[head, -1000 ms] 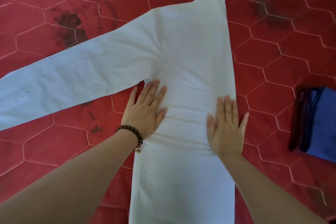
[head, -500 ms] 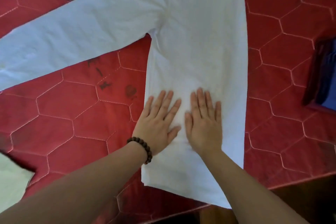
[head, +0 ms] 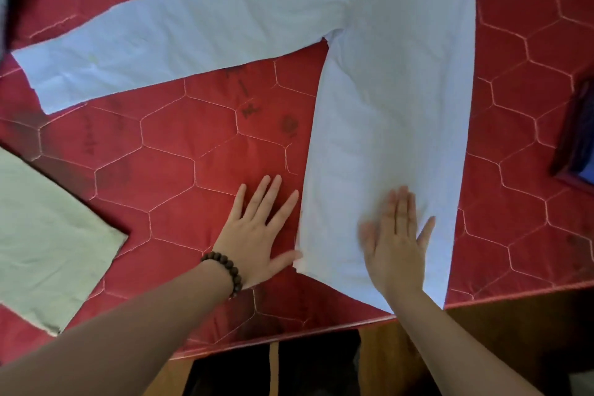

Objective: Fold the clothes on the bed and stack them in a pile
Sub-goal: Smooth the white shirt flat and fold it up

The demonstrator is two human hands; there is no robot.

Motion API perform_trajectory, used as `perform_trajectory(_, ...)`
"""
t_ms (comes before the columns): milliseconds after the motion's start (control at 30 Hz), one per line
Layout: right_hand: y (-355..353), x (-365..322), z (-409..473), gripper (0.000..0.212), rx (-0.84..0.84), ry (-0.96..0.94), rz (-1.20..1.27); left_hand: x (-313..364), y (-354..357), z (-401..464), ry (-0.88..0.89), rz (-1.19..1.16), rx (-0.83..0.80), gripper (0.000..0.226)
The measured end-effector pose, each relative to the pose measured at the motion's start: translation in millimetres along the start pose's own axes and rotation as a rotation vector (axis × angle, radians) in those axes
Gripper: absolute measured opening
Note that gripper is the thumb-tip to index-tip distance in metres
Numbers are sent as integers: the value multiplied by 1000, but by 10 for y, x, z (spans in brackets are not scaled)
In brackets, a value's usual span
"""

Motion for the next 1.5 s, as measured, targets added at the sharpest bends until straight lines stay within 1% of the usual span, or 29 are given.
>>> perform_trajectory(67, -19, -425, 179, 65, 26, -103, 54, -416, -118, -30, -165, -1, 87, 88)
perform_trajectory(167, -24, -1115, 536, 64, 45, -270, 120, -1234, -292, -56, -467, 77, 192, 88)
perform_trajectory(267, -23, -1802, 899, 67, 63, -463, 115, -1952, -415, -91, -783, 112, 243, 95)
perform_trajectory(333, -31, -2263, 1115, 68, 83, -575, 103, -2252, -407, -131, -980, 79, 247, 103)
perform_trajectory(367, -33, -2495, 1217, 69, 92, -622, 100, -2332, -383, -148, -1040, 68, 248, 106)
perform_trajectory(433, -22, -2953, 1399, 71, 83, -708, 96, -2385, -335, -155, -1067, 65, 269, 107)
perform_trajectory(600, 46, -4050, 1723, 77, 13, -904, 57, -2429, -274, -180, -1044, 50, 299, 104)
perform_trajectory(667, 89, -4388, 1816, 79, -19, -936, 20, -2432, -267, -172, -1035, 41, 291, 104)
perform_trajectory(767, 155, -4658, 1887, 82, 4, -911, -70, -2437, -267, -171, -1028, 35, 283, 103)
perform_trajectory(867, 166, -4740, 1861, 76, 31, -893, -104, -2443, -254, -179, -1031, 23, 265, 104)
perform_trajectory(1000, 119, -4817, 1902, 54, 47, -957, -177, -2448, -247, -177, -1031, 22, 275, 103)
perform_trajectory(1133, -41, -4646, 2127, 54, 35, -1027, -49, -2454, -227, -180, -1031, 12, 288, 102)
perform_trajectory(1200, -220, -4486, 2294, 55, 59, -946, 54, -2461, -240, -189, -1032, 19, 290, 102)
perform_trajectory(1300, -598, -4021, 2541, 57, 156, -752, 162, -2450, -317, -188, -1037, 35, 245, 102)
perform_trajectory(1367, -852, -3555, 2690, 60, 244, -695, 167, -2383, -380, -170, -1024, 15, 216, 98)
perform_trajectory(1433, -1125, -3033, 2856, 68, 306, -632, 209, -2206, -459, -16, -944, -62, 224, 92)
perform_trajectory(1500, -1388, -2459, 3026, 73, 351, -523, 291, -1913, -553, 284, -824, -160, 233, 88)
Point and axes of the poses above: each hand's wrist, its own z-axis towards the middle knuckle, its own y-axis out of the palm, x = y × z, the point moved 4 cm from there along z, towards the middle knuckle, and after that the axes turned 11 degrees about x, right-handed, at the moved point
